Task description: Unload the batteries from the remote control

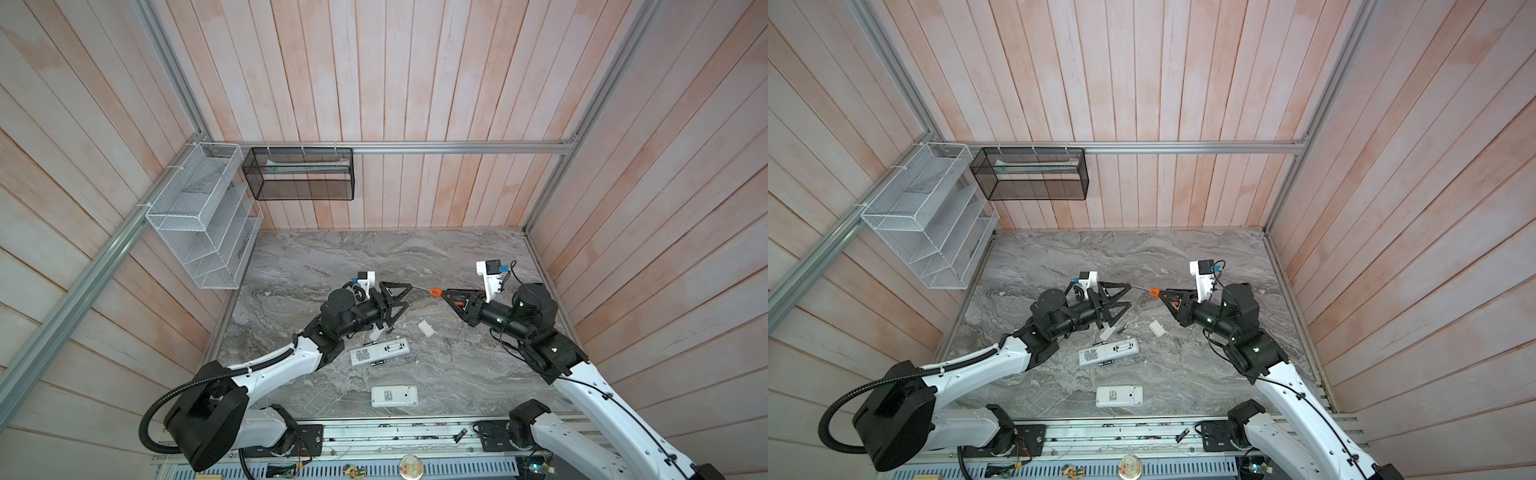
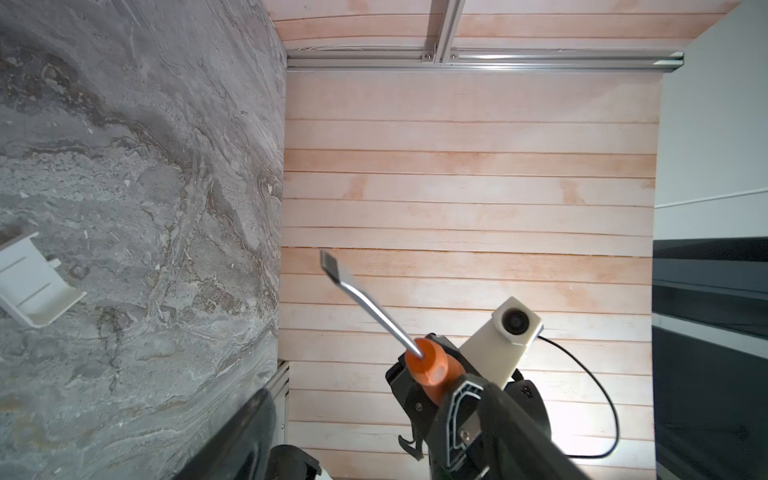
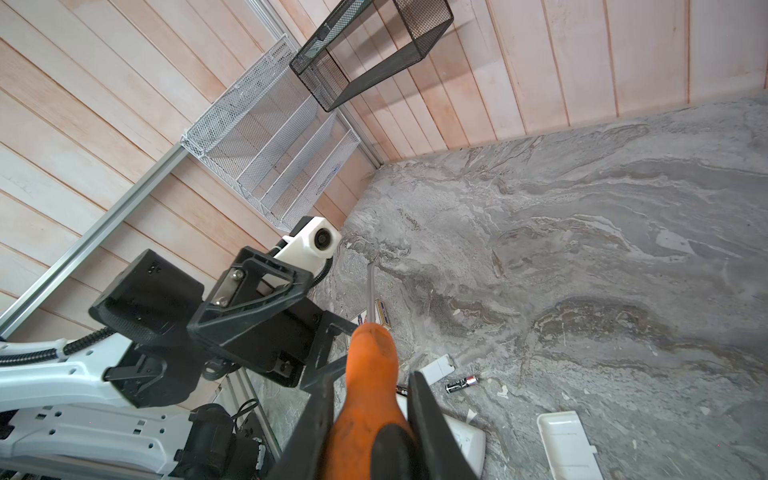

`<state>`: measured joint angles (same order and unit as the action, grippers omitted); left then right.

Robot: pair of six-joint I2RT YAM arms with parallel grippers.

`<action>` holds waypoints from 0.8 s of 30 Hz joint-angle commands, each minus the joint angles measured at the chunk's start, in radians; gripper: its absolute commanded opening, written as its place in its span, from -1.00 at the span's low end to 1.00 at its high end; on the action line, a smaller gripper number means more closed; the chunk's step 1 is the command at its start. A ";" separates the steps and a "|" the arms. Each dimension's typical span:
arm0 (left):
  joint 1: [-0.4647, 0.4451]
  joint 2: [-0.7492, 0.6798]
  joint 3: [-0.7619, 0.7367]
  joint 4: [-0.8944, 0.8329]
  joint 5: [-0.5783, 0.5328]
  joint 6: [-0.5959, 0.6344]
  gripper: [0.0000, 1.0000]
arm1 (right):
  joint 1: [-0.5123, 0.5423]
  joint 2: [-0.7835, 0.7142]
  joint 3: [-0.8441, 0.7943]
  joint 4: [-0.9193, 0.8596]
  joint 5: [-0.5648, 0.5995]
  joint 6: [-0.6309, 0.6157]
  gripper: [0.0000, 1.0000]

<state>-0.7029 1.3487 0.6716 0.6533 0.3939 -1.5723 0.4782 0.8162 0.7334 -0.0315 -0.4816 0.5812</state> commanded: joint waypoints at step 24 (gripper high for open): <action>0.008 0.093 0.065 0.127 -0.013 -0.088 -1.00 | 0.050 0.001 -0.040 0.069 0.000 0.028 -1.00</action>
<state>-0.6910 1.4380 0.7361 0.7769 0.3534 -1.7069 0.5209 0.8036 0.6895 0.0002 -0.5060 0.6010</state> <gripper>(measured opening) 0.087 0.262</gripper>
